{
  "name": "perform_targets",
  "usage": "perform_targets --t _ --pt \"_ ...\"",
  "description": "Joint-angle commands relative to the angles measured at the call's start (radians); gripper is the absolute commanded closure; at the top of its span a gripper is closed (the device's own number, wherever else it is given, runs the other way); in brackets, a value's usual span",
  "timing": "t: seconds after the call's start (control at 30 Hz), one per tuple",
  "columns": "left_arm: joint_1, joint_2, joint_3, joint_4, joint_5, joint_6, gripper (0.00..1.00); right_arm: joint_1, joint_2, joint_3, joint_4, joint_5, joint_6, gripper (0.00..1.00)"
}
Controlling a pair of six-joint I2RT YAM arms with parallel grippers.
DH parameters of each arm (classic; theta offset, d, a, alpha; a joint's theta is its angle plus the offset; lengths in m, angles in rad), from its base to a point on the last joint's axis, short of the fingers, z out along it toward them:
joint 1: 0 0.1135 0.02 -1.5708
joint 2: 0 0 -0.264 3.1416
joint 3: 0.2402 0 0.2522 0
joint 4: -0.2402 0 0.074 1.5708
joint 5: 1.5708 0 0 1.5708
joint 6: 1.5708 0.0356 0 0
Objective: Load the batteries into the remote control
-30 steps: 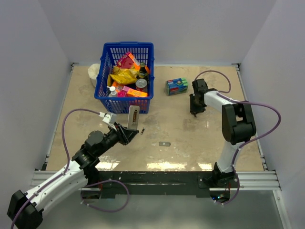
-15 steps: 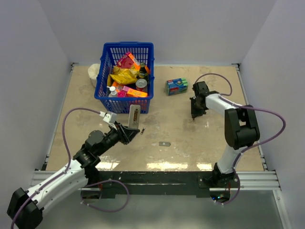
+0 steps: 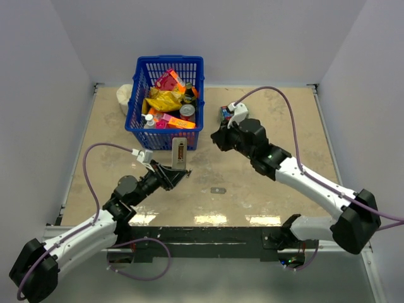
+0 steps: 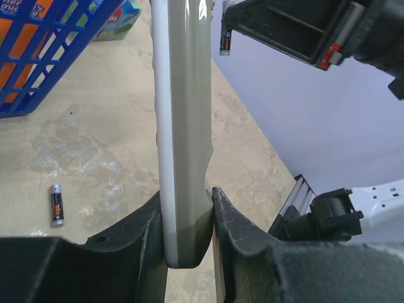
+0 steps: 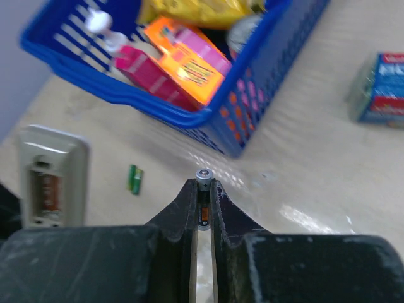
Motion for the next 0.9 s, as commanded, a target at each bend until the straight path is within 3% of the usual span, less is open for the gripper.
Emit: perform_targets --t 0.0,0.13,0.4,0.87 --pt "0.004 0.012 -0.004 0.170 -0.023 -0.049 1.00 0.087 -0.064 -0.059 0.299 0.055 0.035 0.92" --pt "0.004 0.023 -0.008 0.216 -0.052 -0.078 1.00 0.183 -0.090 -0.090 0.456 0.084 0.033 0.92" --pt "0.004 0.037 -0.010 0.262 -0.081 -0.097 1.00 0.289 -0.065 -0.092 0.608 0.111 0.012 0.91" --pt "0.004 0.026 -0.008 0.265 -0.087 -0.094 1.00 0.351 0.051 -0.075 0.679 0.192 -0.039 0.91"
